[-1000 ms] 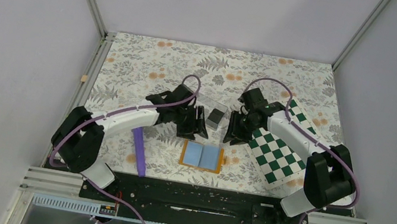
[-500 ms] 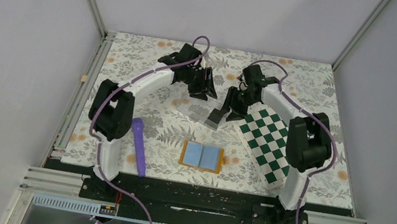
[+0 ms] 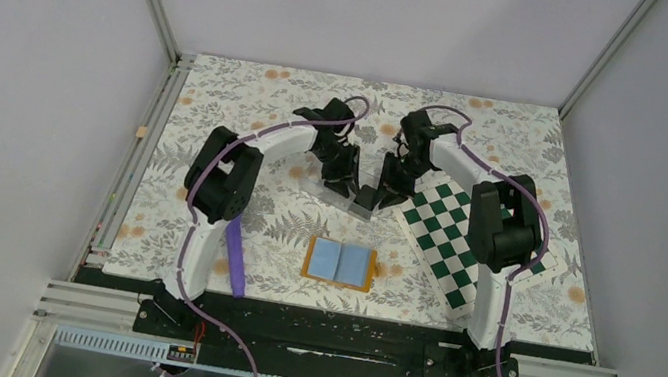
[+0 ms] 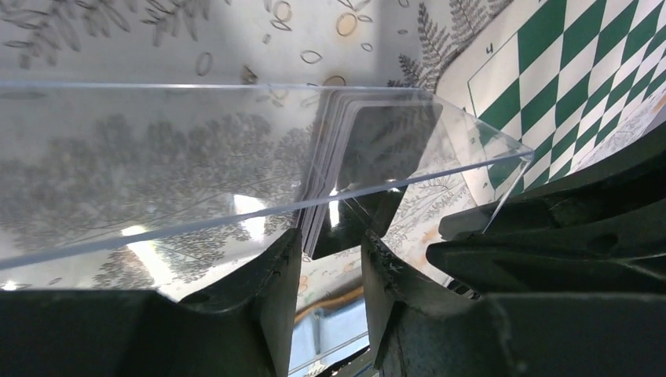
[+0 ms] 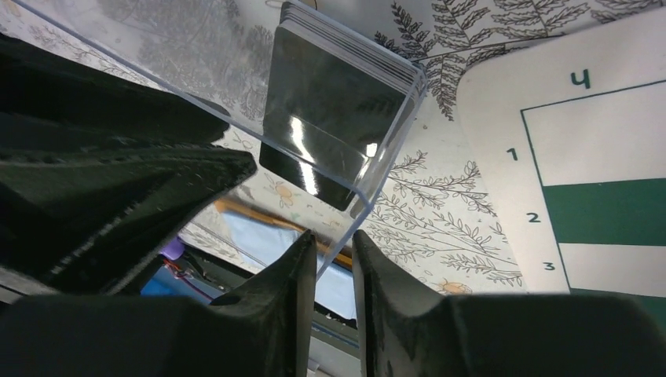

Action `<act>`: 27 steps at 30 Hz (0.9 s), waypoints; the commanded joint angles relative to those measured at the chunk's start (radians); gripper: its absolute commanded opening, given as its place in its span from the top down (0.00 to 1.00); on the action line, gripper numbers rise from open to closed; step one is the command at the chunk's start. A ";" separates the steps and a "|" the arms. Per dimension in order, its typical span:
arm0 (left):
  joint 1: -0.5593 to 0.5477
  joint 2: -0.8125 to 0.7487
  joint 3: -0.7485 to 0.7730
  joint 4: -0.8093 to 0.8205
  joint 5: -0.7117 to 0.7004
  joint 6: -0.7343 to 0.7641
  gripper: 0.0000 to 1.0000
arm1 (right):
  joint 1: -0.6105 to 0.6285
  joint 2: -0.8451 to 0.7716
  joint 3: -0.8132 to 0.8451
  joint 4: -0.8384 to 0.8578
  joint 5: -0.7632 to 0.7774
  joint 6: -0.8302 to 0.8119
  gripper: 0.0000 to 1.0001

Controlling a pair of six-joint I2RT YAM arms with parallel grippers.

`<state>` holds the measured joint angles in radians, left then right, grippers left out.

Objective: Put the credit cards into the card holder
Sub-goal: Pick up the credit card from the storage box.

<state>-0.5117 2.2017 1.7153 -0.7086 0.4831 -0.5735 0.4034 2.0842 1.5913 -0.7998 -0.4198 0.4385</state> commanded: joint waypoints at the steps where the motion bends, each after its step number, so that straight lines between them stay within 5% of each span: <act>1: -0.031 -0.055 0.001 0.032 -0.023 -0.008 0.66 | 0.014 0.002 0.041 -0.066 0.028 -0.051 0.73; 8: -0.059 -0.127 -0.109 0.107 -0.040 -0.055 0.67 | 0.046 -0.051 0.001 -0.097 0.076 -0.091 0.91; 14: -0.072 -0.139 -0.117 0.107 -0.068 -0.067 0.69 | 0.052 -0.093 -0.079 -0.101 0.087 -0.113 0.95; 27: -0.097 -0.120 -0.109 0.070 -0.138 -0.063 0.75 | 0.052 -0.167 -0.114 -0.080 0.034 -0.075 0.76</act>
<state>-0.6086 2.1006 1.6028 -0.6540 0.3950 -0.6441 0.4389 1.9831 1.4754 -0.8497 -0.3470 0.3779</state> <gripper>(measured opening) 0.259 0.211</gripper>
